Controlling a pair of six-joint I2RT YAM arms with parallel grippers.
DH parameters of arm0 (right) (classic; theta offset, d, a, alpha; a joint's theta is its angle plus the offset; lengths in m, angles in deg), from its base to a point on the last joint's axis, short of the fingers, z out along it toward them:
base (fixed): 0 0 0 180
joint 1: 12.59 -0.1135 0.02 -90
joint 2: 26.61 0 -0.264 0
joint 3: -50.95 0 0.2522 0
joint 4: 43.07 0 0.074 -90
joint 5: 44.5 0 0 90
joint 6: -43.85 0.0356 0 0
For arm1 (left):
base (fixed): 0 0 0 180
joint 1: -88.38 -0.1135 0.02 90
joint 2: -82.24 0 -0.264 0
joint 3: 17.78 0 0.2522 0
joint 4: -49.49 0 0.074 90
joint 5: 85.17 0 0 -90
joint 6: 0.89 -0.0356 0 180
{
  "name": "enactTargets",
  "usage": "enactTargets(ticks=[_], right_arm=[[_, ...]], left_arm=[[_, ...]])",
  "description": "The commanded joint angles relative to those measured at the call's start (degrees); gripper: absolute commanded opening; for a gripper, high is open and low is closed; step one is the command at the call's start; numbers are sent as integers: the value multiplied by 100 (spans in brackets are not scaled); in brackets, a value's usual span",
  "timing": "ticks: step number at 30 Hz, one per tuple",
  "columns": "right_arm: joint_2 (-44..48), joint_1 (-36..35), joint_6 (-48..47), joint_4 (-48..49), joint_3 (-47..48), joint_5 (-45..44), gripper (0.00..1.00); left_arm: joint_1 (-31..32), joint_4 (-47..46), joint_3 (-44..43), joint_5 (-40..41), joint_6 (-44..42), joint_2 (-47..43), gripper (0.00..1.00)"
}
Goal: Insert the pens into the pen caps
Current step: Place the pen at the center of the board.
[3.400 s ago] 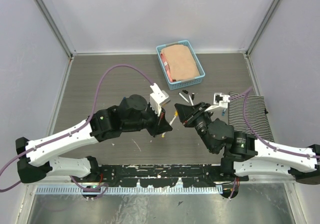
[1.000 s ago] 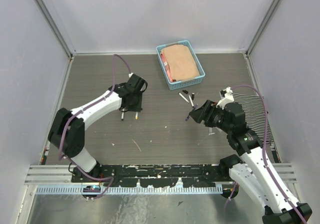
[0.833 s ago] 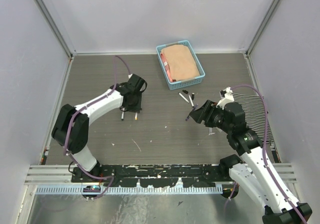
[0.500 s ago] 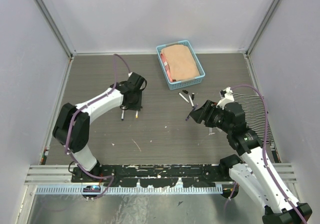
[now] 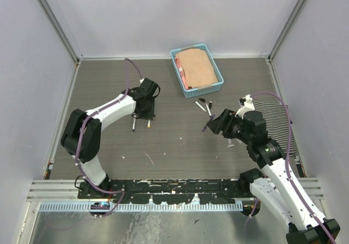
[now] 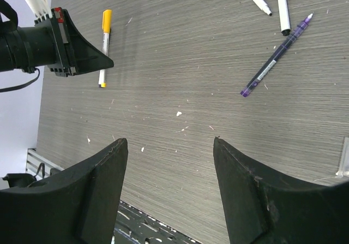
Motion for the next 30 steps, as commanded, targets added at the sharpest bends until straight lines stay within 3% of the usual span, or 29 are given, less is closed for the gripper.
enactTargets(ticks=[1, 30], right_arm=[[-1, 9, -133, 111, 146, -28, 69], [18, 9, -178, 30, 98, -46, 69]], left_arm=[[-79, -20, -159, 190, 89, 130, 0], [-425, 136, -218, 506, 79, 815, 0]])
